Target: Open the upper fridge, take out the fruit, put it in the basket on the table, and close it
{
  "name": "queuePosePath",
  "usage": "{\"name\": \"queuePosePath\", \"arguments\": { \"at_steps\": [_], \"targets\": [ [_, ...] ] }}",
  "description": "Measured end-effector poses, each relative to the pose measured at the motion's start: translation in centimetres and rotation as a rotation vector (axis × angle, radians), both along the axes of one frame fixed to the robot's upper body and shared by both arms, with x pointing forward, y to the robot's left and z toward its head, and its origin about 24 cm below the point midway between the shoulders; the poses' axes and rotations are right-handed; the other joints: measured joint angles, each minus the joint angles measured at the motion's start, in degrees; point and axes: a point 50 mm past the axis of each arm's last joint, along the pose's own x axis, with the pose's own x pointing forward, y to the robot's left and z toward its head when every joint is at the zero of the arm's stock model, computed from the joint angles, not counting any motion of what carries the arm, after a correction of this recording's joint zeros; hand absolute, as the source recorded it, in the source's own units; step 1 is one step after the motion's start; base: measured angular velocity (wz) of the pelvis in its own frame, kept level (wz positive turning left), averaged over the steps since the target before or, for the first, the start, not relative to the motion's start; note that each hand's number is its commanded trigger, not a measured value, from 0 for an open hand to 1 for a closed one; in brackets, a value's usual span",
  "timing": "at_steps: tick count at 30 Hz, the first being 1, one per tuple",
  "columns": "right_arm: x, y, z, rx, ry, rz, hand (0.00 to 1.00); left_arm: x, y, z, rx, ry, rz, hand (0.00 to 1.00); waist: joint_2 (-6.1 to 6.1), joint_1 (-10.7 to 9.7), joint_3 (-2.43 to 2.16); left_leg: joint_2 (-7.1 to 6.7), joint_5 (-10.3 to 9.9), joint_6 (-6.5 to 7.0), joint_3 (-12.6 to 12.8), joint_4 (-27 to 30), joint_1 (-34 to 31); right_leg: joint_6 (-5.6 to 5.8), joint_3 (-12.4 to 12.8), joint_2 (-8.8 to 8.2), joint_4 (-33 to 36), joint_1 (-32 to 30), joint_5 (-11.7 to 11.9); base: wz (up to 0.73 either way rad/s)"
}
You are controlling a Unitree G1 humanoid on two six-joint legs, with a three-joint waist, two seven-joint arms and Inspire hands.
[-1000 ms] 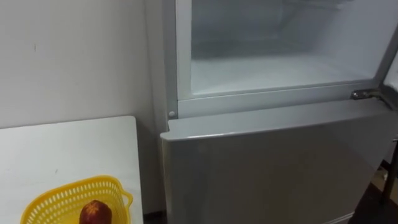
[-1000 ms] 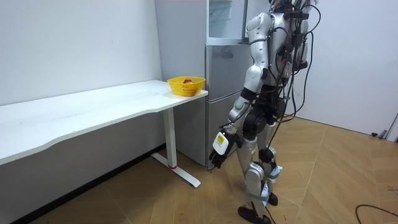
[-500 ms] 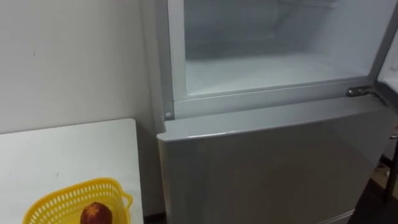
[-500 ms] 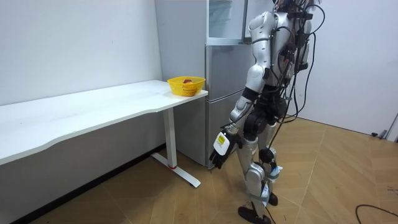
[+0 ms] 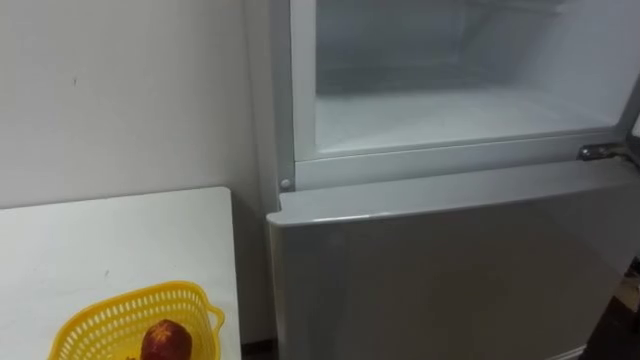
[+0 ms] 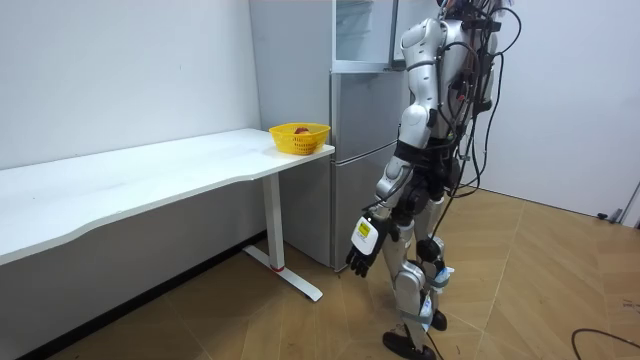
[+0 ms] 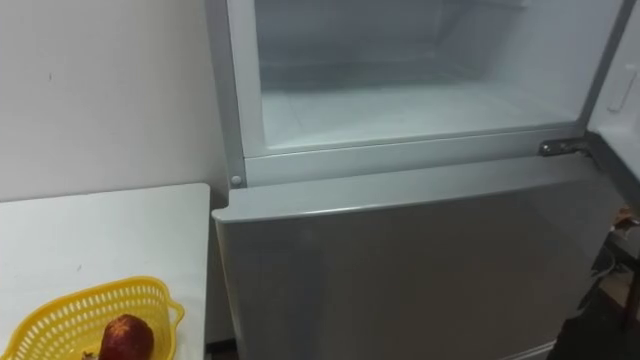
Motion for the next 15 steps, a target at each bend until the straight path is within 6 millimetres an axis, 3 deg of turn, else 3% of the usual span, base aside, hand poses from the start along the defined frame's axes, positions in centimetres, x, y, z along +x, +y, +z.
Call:
{"name": "queuePosePath", "arguments": {
  "at_steps": [6, 11, 15],
  "targets": [
    [1.3, 1.0, 0.8, -0.1, 0.019, 0.02, 0.0, 0.0, -0.2, -0.1, -0.027, 0.007, -0.011, 0.0, -0.26, 0.3, 0.12, 0.0, 0.0, 0.0, -0.1, 0.1, 0.0, -0.02, -0.4, -0.06, 0.0, -0.1, 0.0, 0.0],
    [2.0, 2.0, 2.0, -0.172, -0.006, 0.049, 0.0, 0.1, -0.3, -0.1, -0.038, 0.005, -0.007, 0.0, -0.76, 2.3, 0.16, -0.01, 0.0, 0.0, -0.5, 0.2, -0.1, -0.07, -1.0, 0.15, 0.0, -0.6, 0.1, 0.04],
    [3.2, 3.5, 3.0, -0.259, -0.002, 0.088, 0.0, -0.3, -0.5, -0.2, -0.048, 0.024, -0.015, 0.0, -0.99, 2.7, 0.14, -0.04, 0.0, 0.0, -1.6, 0.4, 0.0, -0.08, -1.9, 0.0, -0.1, 0.1, 0.1, 0.12]
  ]
}}
